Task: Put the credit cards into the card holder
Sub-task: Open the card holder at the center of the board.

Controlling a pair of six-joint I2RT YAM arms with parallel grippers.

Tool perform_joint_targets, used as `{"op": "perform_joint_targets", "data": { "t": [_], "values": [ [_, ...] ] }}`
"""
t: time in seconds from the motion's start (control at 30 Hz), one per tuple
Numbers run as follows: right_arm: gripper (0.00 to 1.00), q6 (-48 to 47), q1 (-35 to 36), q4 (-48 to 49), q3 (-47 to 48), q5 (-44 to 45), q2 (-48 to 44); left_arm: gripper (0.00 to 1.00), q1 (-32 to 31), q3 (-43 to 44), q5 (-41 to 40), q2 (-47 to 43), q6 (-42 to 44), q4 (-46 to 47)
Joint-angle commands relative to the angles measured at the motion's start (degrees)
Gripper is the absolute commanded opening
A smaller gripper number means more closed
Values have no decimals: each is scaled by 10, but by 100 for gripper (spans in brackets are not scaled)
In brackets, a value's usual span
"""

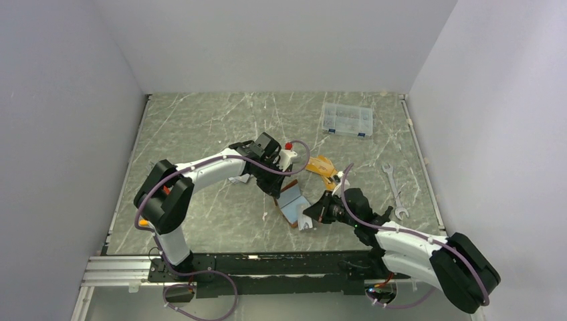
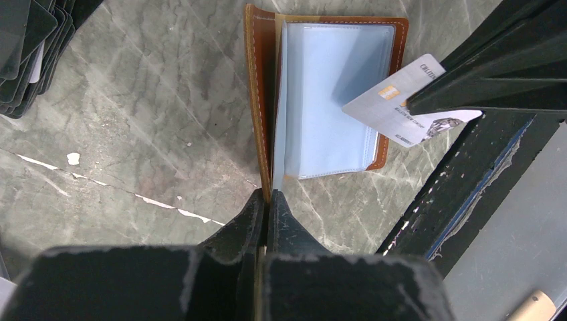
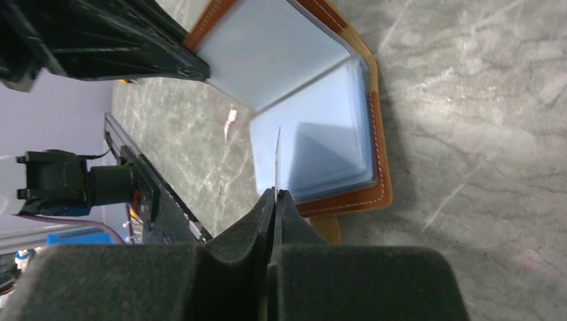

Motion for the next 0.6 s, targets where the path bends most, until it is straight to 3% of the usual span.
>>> {"op": "perform_joint_targets", "data": {
  "t": [0.0,0.37,0.57],
  "values": [
    [0,2,-2,36,10,20,-32,0,-4,13,13,3,9,-5],
    [0,6,-3,-102,-20,6,-147,0,-4,17,11,11,6,-9],
    [0,11,-4,-110,-39,2,-154,0,-4,23,11,19,6,-13]
  ]
}}
